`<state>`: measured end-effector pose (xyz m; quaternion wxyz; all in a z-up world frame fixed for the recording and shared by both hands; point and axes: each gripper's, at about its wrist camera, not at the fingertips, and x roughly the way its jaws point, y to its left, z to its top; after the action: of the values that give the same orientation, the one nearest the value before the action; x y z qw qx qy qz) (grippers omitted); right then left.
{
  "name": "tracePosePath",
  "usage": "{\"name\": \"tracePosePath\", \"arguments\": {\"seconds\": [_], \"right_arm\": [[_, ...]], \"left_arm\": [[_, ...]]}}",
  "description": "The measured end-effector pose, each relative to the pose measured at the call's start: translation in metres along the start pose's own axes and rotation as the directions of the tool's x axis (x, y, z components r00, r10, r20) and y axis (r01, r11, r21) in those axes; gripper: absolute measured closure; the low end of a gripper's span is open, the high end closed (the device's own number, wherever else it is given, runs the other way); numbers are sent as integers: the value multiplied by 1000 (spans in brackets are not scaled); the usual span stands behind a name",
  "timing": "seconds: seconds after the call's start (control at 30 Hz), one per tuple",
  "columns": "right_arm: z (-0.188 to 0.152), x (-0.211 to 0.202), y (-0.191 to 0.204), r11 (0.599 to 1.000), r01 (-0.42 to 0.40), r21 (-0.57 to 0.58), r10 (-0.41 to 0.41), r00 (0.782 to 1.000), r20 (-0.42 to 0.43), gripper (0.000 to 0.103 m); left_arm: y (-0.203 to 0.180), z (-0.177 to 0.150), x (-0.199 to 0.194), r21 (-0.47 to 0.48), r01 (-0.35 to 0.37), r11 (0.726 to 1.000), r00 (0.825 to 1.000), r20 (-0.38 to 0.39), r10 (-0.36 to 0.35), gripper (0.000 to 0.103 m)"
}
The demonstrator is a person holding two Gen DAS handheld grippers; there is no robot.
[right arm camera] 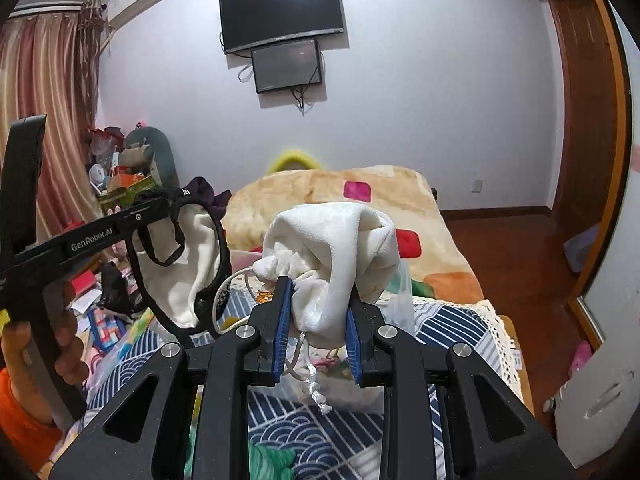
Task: Organize soft objects
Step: 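Grasp the black bra with the left tool while the right grasps the white cloth bag, then drop the black bra into the box with the left tool while the right drops the white bag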
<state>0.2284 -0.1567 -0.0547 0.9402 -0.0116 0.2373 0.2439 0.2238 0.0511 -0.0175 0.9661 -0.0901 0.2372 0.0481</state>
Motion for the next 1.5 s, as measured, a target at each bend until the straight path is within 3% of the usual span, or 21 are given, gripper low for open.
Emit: {"name": "tracePosePath", "arguments": {"seconds": [0.3,0.57,0.9,0.97,1.07,1.2,1.3,1.43,1.5], "right_arm": [[-17,30,-2,1000,16,-13,-18,993,-114,81],[-22,44,-5,1000,22,-22,-26,983,-183,81],[-24,52,-8,999,40,-20,-44,970,-239,76],[-23,50,-9,999,41,-18,-44,970,-239,65],[-23,40,-11,999,47,-21,-50,975,-215,50],[-19,30,-13,998,48,-30,-52,981,-187,49],[-16,19,-13,999,36,-26,-40,986,-161,38],[-16,1,-8,998,40,-40,-45,993,-107,23],[-18,-7,-5,998,37,-42,-41,995,-86,20]], "left_arm": [[-6,-40,41,44,-15,999,991,-129,21,89],[-17,-58,41,85,31,996,985,-169,-17,89],[-22,-73,42,150,16,989,978,-207,15,84],[-19,-72,39,142,18,990,977,-212,13,80],[-13,-71,33,131,37,991,975,-224,-7,66],[-8,-70,14,151,43,988,979,-201,-12,52],[-5,-69,-2,148,64,987,982,-187,-35,42],[-1,-70,-19,142,94,985,981,-182,-67,36],[0,-73,-28,147,101,984,981,-178,-74,30]]}}
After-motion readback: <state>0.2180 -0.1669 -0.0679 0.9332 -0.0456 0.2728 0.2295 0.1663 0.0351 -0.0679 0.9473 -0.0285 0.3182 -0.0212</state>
